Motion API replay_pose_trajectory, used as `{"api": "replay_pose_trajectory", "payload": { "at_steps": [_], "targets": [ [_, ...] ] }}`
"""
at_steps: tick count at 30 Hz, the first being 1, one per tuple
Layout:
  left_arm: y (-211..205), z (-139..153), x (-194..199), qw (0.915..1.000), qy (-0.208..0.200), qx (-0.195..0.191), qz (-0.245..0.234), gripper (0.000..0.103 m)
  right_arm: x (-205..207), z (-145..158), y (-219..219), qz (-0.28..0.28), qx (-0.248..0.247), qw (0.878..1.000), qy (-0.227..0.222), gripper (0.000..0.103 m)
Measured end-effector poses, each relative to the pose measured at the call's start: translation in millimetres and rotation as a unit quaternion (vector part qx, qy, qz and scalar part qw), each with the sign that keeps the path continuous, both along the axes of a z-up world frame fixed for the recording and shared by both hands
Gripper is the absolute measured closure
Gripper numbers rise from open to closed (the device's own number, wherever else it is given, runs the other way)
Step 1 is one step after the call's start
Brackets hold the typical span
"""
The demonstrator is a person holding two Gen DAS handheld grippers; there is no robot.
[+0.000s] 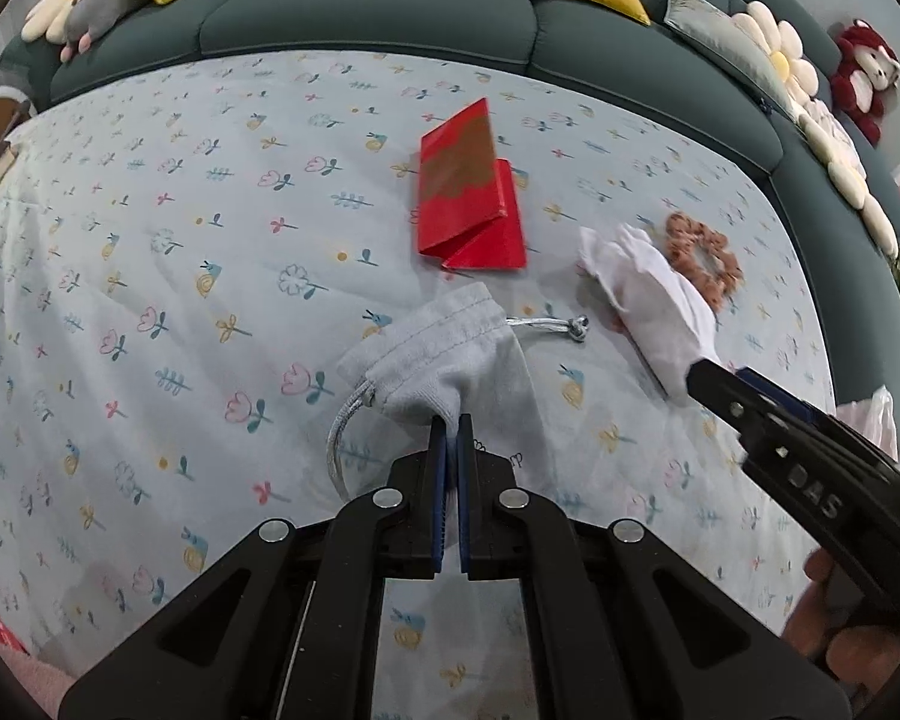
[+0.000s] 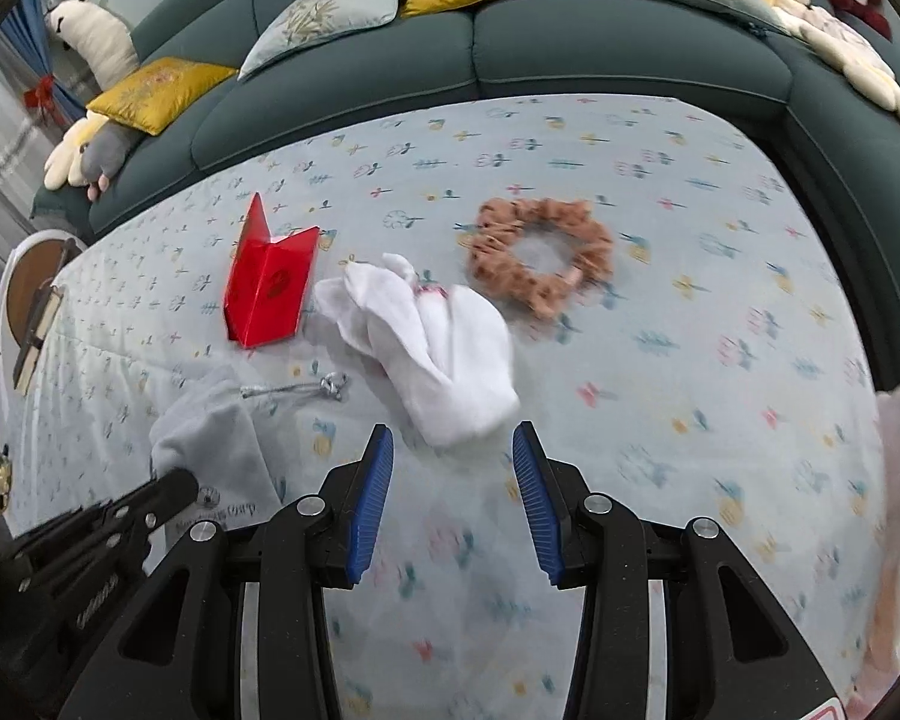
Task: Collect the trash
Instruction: 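Grasp the grey drawstring pouch with the left tool while the right tool grasps the white cloth, then carry the grey pouch and white cloth toward the bin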
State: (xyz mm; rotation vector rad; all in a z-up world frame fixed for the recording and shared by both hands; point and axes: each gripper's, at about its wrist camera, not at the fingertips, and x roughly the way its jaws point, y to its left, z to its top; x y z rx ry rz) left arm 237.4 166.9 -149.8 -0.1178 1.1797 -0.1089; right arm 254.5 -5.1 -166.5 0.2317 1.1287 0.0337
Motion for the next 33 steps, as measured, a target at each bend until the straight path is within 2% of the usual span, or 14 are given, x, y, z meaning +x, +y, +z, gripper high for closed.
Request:
{"api": "replay_pose_trajectory", "payload": {
  "at_steps": [9,14,17,24,33],
  "targets": [
    [3.3,-10.7,22.7,0.9998,0.007,-0.018,0.005,0.1,32.5,-22.6,3.4,0.0,-0.015,1.0,0.012,0.062],
    [-0.8,-11.8,23.7,0.9997,0.01,-0.021,0.007,0.1,30.6,-22.5,2.4,0.012,-0.028,0.999,0.011,0.073],
    [-5.8,-9.3,20.5,0.9997,0.01,-0.023,0.005,0.1,25.3,-22.3,0.0,0.013,-0.016,1.0,0.016,0.081],
    [-25.8,-5.0,1.7,0.9996,0.015,-0.024,-0.009,0.1,-11.1,-21.4,-4.5,0.009,0.002,1.0,0.022,0.082],
    [-59.5,-1.0,-42.6,0.9986,0.024,-0.021,-0.042,0.1,-79.9,-20.2,-23.8,0.002,0.009,0.999,0.036,0.082]
  ]
}}
